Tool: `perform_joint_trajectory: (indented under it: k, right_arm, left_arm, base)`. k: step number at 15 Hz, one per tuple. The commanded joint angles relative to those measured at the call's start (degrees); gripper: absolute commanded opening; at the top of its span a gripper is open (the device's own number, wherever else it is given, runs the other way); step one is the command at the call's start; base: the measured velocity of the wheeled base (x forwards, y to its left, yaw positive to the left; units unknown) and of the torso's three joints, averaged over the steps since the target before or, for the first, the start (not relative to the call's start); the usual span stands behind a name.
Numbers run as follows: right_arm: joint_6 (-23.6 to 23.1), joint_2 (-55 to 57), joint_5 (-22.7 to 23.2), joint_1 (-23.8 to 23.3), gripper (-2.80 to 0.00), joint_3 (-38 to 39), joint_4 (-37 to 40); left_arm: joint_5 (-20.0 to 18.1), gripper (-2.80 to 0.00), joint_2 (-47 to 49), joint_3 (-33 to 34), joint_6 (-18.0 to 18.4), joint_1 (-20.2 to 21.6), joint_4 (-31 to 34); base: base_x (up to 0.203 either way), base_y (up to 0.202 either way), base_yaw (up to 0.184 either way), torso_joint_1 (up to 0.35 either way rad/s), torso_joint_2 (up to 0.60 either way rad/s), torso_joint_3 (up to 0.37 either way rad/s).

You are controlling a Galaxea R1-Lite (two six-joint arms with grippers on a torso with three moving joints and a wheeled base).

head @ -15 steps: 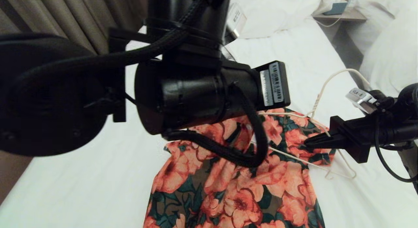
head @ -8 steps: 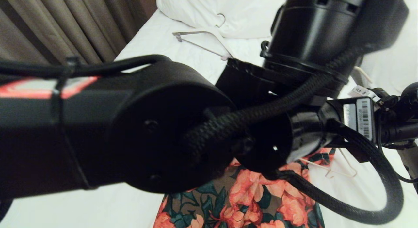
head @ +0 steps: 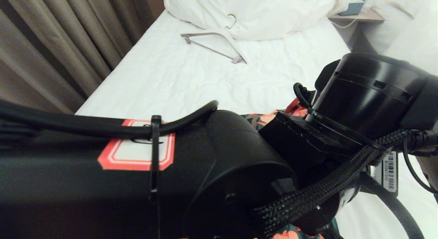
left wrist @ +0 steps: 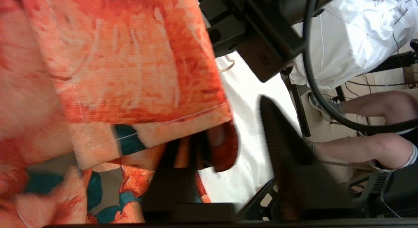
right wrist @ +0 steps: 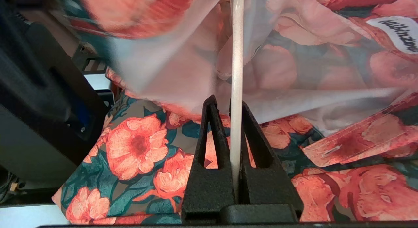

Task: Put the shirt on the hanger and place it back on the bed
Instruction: Hook one side of the shirt onto the hanger

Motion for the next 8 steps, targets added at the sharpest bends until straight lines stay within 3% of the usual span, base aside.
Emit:
perform_joint_trajectory:
  k: [1, 4, 8]
  right_arm:
    - [-0.37, -0.44, 0.44, 0.04, -2.80, -0.08, 0.24]
    - [-0.37, -0.60, 0.35, -0.67, -2.80, -0.32, 0.24]
    - [-0.28, -2.02, 0.35, -0.67, -2.80, -0.49, 0.24]
  left_arm:
    - [0.11, 0.00, -0.75, 0.91, -0.03, -0.09, 0.31]
    - [0.04, 0.00, -2.63, 8.90, 4.12, 0.57, 1.72]
    - [0.00, 0.00, -9.66, 23.37, 5.34, 0.93, 8.54]
  base:
    - [0.000, 0.000, 0.000, 0.000, 0.00, 0.000]
    - [0.000, 0.000, 0.000, 0.000, 0.00, 0.000]
    - [0.000, 0.000, 0.000, 0.000, 0.00, 0.000]
